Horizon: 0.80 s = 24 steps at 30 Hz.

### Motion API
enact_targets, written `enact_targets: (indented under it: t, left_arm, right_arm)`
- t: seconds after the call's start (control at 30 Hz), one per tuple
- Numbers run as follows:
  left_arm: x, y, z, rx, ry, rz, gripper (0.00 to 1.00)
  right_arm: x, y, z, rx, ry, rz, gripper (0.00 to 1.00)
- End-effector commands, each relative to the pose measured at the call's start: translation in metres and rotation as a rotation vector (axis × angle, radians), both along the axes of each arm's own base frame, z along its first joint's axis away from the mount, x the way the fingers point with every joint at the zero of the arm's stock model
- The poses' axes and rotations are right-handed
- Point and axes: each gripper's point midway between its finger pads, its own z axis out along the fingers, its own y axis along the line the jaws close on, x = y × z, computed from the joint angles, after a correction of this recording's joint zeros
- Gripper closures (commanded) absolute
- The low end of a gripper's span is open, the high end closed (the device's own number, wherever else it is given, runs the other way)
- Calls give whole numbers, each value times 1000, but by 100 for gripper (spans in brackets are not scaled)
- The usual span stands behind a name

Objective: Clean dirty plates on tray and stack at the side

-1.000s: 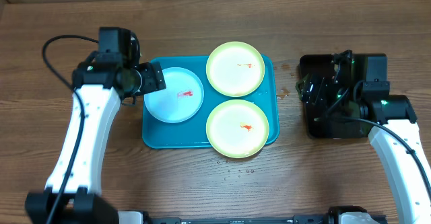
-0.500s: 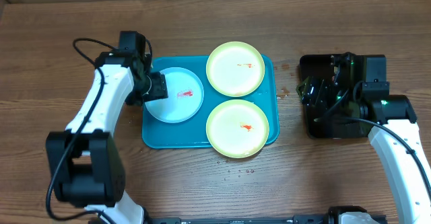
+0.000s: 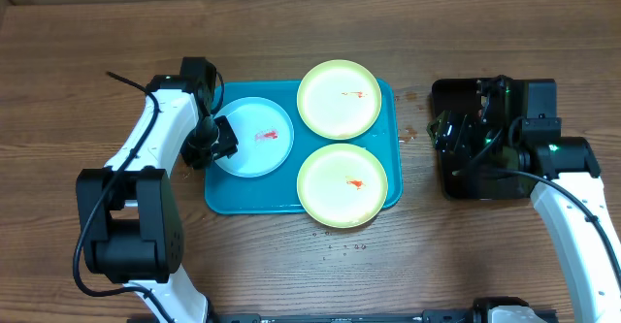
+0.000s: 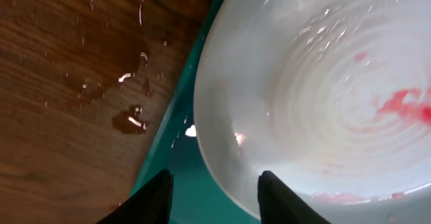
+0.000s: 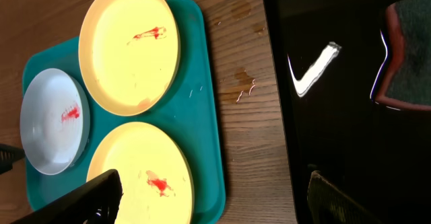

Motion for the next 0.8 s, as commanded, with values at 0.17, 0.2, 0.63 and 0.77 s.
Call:
enact_targets:
  t: [0.17,0.2,0.63,0.77]
  left_arm:
    - [15,4,-3,28,-56,-85,62]
    - [16,4,-3,28,-59,-91,62]
    - [-4,4,-25,25,-14,-120,67]
    - [1,3,-28,19,-40,-119,79]
  right_arm:
    - [4,2,12,4,-33,9,10]
    - [4,2,12,4,-32,9,10]
    - [0,2,9,6,-8,6,10]
    - [0,2,9,5,-8,6,10]
